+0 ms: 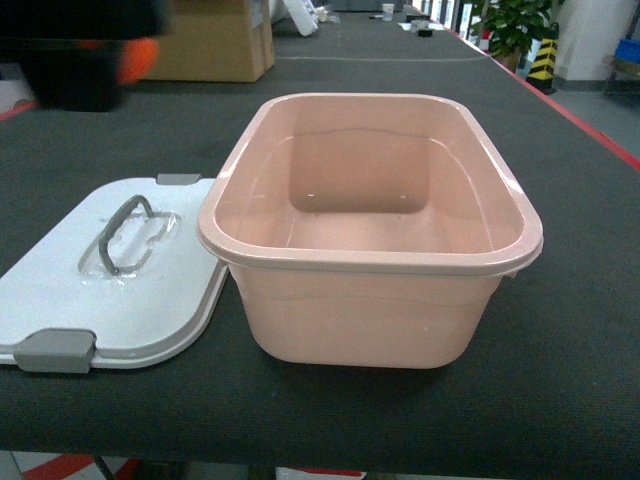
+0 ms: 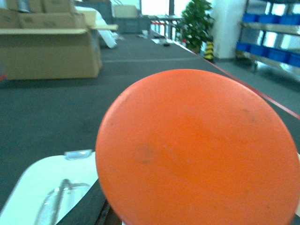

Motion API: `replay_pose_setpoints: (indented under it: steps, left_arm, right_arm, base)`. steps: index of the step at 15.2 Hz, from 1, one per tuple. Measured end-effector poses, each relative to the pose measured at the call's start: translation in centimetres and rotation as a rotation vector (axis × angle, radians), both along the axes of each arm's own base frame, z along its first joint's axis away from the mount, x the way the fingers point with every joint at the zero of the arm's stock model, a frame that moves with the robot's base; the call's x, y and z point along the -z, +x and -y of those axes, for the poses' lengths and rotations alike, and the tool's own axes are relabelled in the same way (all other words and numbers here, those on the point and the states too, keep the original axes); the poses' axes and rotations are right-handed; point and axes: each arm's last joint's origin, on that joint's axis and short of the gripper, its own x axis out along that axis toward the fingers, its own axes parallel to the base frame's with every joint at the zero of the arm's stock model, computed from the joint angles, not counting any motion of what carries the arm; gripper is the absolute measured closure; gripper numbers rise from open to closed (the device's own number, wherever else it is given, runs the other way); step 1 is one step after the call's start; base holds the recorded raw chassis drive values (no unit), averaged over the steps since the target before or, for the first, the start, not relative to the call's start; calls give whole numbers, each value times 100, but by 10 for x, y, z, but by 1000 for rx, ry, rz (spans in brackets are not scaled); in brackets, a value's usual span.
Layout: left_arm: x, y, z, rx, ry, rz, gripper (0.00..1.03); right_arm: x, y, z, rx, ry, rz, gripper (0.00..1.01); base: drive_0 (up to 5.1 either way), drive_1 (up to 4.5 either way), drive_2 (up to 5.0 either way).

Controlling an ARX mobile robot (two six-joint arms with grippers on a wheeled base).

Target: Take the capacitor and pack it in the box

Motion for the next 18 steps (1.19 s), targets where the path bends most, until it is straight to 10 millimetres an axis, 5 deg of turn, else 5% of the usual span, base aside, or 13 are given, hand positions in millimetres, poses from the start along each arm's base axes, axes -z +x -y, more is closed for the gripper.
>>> replay_pose_setpoints:
  steps: [4, 8, 12, 14, 15, 17, 18]
  left_arm:
    - [20, 99, 83, 114, 39, -151, 59]
    - [33, 118, 100, 141, 58, -176, 56]
    - [28, 115, 104, 135, 83, -132, 7]
    - [28, 115, 103, 130, 92, -130, 6]
    - [27, 115, 96, 76, 67, -87, 5]
    - [15, 96, -82, -356, 35, -78, 5]
    - [50, 106, -101, -373, 57, -168, 5]
  right_arm:
    - [0, 0, 0, 0, 0, 0, 3]
    - [0, 0, 0, 0, 0, 0, 3]
    - [0, 0, 0, 0, 0, 0, 3]
    - [0, 0, 0, 0, 0, 0, 3]
    - [0, 0, 0, 0, 0, 0, 3]
    - [0, 0, 0, 0, 0, 1, 3]
    - [0, 0, 0, 0, 0, 0, 3]
  base:
    - [0, 0, 0]
    - [0, 0, 0]
    - [0, 0, 0]
    - [0, 0, 0]
    - [0, 0, 0]
    - [0, 0, 0]
    - [0, 0, 0]
